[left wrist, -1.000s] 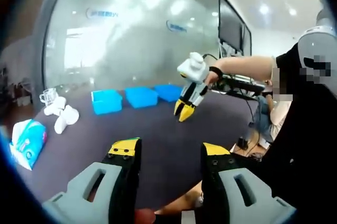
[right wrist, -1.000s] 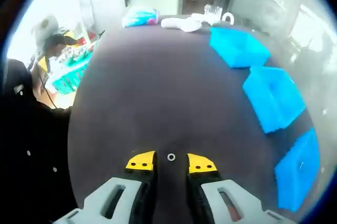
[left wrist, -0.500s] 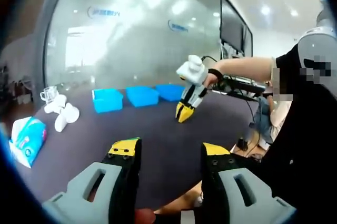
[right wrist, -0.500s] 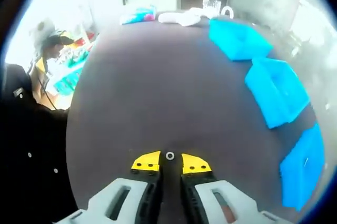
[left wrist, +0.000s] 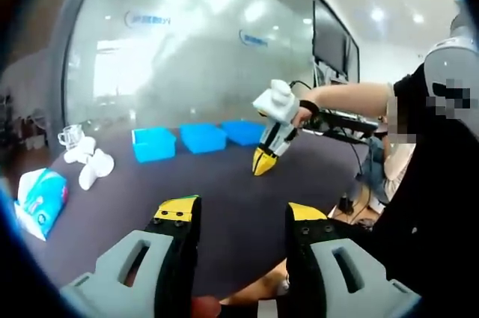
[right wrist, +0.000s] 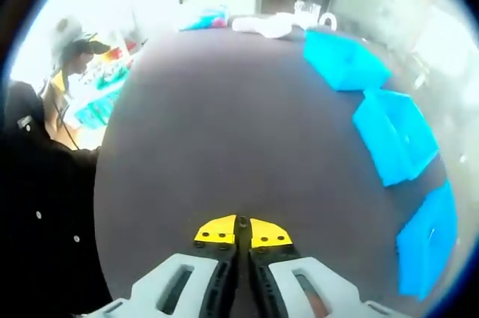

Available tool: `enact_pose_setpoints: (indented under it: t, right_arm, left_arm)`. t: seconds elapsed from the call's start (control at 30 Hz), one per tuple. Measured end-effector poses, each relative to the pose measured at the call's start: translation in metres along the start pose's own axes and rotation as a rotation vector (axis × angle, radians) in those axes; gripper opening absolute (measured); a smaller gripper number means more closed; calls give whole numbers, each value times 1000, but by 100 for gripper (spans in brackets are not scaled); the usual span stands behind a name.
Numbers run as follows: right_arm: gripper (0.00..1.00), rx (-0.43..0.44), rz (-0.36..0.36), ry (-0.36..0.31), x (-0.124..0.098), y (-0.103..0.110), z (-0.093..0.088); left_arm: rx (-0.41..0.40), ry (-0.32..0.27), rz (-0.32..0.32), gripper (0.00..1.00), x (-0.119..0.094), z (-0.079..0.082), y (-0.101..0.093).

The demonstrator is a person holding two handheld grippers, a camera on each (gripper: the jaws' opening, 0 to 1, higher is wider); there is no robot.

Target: Sort the screws, nuts, and washers into the corresponding bins

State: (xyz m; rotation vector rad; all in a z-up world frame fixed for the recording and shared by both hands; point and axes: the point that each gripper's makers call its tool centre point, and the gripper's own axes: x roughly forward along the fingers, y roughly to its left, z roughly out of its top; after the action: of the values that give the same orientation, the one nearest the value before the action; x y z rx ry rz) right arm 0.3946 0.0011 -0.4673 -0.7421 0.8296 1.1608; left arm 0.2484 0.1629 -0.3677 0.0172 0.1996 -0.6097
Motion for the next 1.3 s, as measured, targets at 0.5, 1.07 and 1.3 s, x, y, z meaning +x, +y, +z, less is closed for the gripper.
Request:
enact_pose_setpoints:
  t: [0.5, 1.07, 1.3]
  right_arm:
    - [2, 178, -119, -293, -52, -4, 15]
    - [2, 275, -495, -747, -110, 0, 35]
    - [2, 306, -533, -825, -123, -25, 68]
  left_arm:
    - [8, -40, 41, 43, -3, 13, 9]
    - [25, -85, 84, 44, 5, 34, 13]
    - [25, -106, 90, 44, 2, 41, 14]
